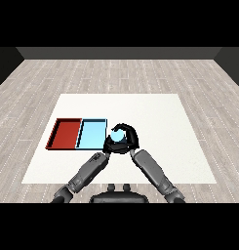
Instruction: Pick the blue can and put it in the blue box
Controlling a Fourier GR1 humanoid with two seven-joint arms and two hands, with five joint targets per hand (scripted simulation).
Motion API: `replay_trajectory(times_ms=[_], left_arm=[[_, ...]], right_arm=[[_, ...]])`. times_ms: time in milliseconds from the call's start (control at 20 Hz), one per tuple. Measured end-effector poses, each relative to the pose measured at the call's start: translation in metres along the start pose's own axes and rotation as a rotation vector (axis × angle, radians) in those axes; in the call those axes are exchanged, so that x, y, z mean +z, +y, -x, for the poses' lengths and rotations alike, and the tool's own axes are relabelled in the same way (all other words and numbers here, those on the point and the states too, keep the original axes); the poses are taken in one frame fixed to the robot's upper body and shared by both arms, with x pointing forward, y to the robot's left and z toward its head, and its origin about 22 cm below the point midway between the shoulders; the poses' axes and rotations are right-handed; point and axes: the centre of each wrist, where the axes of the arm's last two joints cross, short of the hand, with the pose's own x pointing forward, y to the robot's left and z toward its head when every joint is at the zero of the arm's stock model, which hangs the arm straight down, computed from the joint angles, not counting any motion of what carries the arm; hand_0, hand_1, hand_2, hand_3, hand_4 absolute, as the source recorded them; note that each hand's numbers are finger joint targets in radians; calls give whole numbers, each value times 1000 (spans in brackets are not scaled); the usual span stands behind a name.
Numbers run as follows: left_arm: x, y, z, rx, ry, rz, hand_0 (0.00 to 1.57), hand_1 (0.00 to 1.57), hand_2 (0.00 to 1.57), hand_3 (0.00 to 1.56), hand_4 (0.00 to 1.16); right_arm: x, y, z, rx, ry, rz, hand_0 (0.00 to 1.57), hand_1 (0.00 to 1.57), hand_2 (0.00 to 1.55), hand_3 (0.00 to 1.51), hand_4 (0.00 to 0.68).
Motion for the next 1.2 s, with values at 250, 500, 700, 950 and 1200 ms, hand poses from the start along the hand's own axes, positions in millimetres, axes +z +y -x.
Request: replay_trajectory(times_ms=[250, 500, 700, 950, 1200], left_arm=[[-4, -3, 3, 96, -3, -43, 1571, 1571, 1571, 1485, 840], [-8, -2, 7, 121, -34, -60, 1571, 1571, 1571, 1510, 1030], [-10, -2, 12, 126, -97, -58, 1571, 1571, 1571, 1537, 1056], [-10, 1, 13, 108, -131, -82, 1571, 1571, 1571, 1535, 1122], [-10, 5, 18, 104, -142, -86, 1571, 1571, 1571, 1523, 1134]], right_arm=[[-2, 0, -4, -55, -9, 9, 1461, 1461, 1442, 1399, 631], [-4, 2, -5, -68, -8, 21, 1421, 1421, 1441, 1394, 598], [0, 2, -8, -92, 4, 17, 1163, 1163, 1243, 1097, 397], [-4, 2, -5, -65, 27, -38, 0, 0, 0, 0, 0], [1, -4, -2, -43, 35, -57, 0, 0, 0, 0, 0]])
